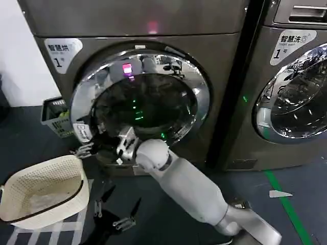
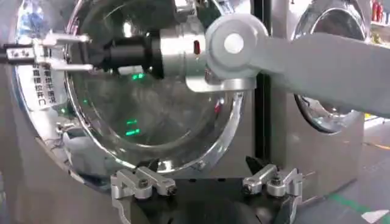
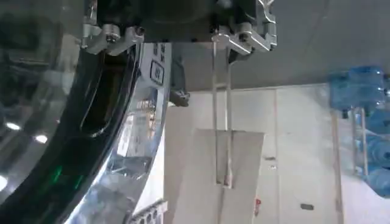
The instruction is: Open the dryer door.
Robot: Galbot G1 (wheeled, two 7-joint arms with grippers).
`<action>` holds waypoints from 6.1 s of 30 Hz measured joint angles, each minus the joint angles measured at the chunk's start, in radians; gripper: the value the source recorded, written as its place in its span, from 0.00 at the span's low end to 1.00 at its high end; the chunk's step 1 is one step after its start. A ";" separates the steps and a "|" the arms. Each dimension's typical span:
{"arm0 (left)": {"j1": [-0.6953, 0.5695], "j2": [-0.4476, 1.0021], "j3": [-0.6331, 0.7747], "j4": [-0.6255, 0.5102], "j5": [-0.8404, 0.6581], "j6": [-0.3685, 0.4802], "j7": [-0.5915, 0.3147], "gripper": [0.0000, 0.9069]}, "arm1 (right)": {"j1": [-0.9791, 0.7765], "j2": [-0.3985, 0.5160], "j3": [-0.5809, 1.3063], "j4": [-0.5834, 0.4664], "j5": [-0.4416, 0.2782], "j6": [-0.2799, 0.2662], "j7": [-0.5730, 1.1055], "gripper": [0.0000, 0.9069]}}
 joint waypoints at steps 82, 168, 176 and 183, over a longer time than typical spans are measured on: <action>-0.215 0.185 -0.599 0.140 -0.340 0.190 0.171 1.00 | -0.161 -0.271 0.167 0.208 0.069 0.101 -0.657 1.00; -0.533 0.394 -0.045 0.148 -0.370 0.266 0.189 1.00 | -0.793 -0.489 1.311 0.297 -0.072 0.218 -1.108 1.00; -0.535 0.403 0.014 0.137 -0.360 0.268 0.209 1.00 | -0.895 -0.438 1.521 0.351 -0.015 0.216 -1.002 1.00; -0.540 0.417 0.077 0.116 -0.375 0.270 0.214 1.00 | -0.967 -0.376 1.678 0.413 0.077 0.153 -0.748 1.00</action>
